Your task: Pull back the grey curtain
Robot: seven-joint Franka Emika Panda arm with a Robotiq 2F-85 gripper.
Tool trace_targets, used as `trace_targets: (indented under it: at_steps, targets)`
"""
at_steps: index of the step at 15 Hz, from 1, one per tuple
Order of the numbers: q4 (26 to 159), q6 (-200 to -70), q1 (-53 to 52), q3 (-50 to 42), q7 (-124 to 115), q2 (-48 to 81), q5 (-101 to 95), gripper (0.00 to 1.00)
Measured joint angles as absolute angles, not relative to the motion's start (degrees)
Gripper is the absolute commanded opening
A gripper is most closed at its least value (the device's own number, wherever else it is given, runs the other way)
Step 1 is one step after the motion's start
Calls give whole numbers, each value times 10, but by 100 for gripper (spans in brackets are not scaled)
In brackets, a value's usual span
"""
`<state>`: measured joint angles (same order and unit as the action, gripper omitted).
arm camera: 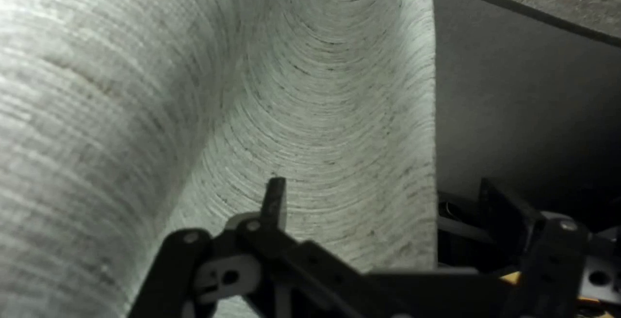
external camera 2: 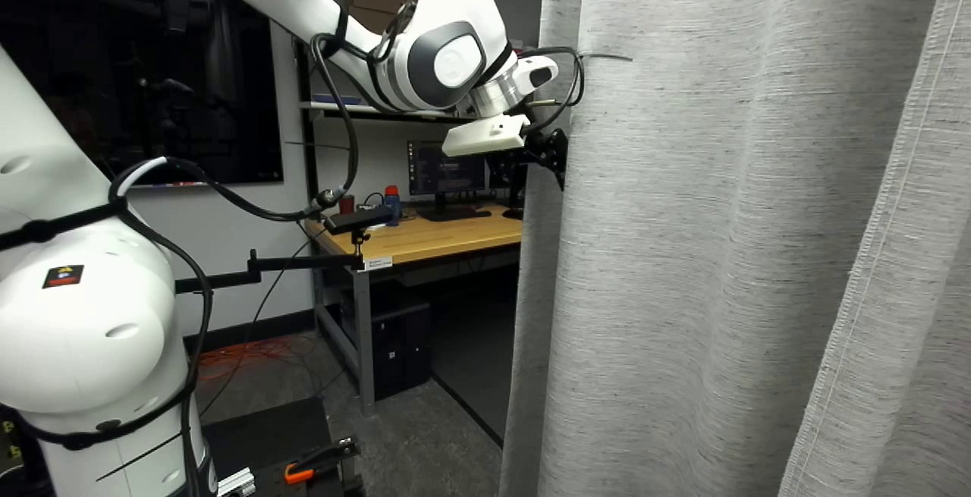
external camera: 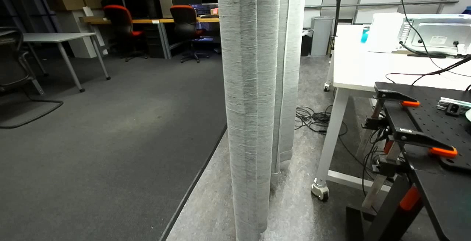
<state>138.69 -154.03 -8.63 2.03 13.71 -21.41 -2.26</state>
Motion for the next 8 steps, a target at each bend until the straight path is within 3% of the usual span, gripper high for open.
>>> trace_targets:
  at_steps: [2, 8]
  targets:
    - [1393, -1578, -83, 24, 135, -206, -32, 66]
    - [1409, -1653, -60, 35, 115, -191, -78, 18]
